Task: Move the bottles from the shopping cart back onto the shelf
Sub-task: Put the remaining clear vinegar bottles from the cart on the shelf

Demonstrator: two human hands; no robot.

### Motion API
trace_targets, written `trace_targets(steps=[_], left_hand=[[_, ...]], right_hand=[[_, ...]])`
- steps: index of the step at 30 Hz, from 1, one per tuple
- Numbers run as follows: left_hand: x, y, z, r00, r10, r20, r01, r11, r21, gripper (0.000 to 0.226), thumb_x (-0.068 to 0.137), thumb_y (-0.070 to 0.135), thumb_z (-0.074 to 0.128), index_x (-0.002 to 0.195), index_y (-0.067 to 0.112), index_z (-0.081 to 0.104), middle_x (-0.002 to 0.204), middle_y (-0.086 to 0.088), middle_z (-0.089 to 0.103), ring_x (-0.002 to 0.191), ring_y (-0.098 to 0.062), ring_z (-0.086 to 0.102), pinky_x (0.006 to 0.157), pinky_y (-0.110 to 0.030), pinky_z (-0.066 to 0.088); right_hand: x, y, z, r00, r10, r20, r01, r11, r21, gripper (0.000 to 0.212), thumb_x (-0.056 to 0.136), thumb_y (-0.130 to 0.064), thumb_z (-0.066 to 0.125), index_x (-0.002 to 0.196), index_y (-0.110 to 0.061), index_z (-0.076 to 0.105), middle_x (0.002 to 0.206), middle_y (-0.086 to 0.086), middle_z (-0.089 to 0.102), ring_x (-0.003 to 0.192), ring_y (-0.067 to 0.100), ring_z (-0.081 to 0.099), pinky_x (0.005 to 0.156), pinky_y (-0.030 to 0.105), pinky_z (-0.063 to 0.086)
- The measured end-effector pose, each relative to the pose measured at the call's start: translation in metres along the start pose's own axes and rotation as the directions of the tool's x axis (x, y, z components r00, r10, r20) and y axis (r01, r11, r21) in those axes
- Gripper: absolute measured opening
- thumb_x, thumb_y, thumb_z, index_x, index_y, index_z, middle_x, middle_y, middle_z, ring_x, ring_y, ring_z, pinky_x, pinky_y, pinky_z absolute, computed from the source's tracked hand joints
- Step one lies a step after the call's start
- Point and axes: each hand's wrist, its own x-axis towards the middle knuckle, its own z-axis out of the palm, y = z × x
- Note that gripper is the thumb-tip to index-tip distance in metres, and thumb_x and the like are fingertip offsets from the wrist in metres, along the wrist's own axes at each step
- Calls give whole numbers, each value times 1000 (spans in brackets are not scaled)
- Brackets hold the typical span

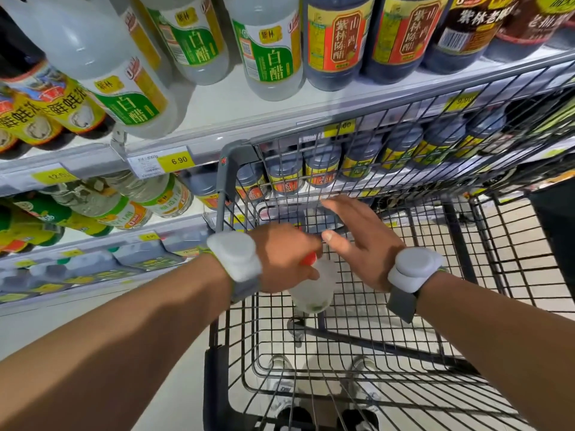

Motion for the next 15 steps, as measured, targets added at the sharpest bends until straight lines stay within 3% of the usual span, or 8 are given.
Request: trace_targets(steps=[2, 5, 8, 12, 15], left_hand=[[-6, -9, -10, 994, -26, -111, 17, 997, -79, 29, 96, 52, 59, 118, 34, 62, 103, 7, 70, 96, -19, 64, 87, -35, 52], [-17, -20, -28, 964, -68, -257, 6, 972, -236, 19, 94, 45, 65, 110, 36, 67, 88, 13, 68, 86, -12, 64, 81, -33, 53], [-22, -31, -47, 922, -137, -362, -61, 872, -486, 15, 89, 44, 72, 99, 34, 71, 75, 17, 65, 69, 0, 60, 71, -29, 53], [-28, -41, -71, 857, -190, -479, -221, 705, -674, 16, 82, 39, 69, 90, 26, 71, 72, 11, 68, 64, -10, 61, 64, -30, 50], [-35, -43, -89, 807, -189, -560, -299, 687, -663, 10, 86, 33, 70, 89, 24, 71, 74, 12, 67, 67, -9, 60, 65, -27, 50]], right_hand=[[-1, 0, -2, 999, 28, 28, -28, 999, 24, 85, 83, -77, 28, 153, -28, 32, 157, -3, 34, 145, 16, 29, 117, 40, 28], [-4, -6, -6, 992, 91, 91, -95, 995, 38, 91, 74, -85, 36, 151, -38, 29, 158, -8, 35, 143, 14, 33, 117, 40, 31], [-3, -19, -12, 988, 94, 126, -98, 995, 25, 88, 70, -77, 61, 146, -42, 32, 148, -14, 45, 134, 9, 43, 111, 36, 38], [5, -38, -19, 992, 55, 110, -65, 994, 90, 90, 70, -57, 81, 144, -40, 34, 134, -22, 53, 121, 3, 51, 105, 32, 44], [19, -52, -26, 998, 59, 14, -60, 989, 137, 87, 64, -60, 81, 140, -41, 43, 128, -23, 57, 115, 6, 56, 101, 33, 48]])
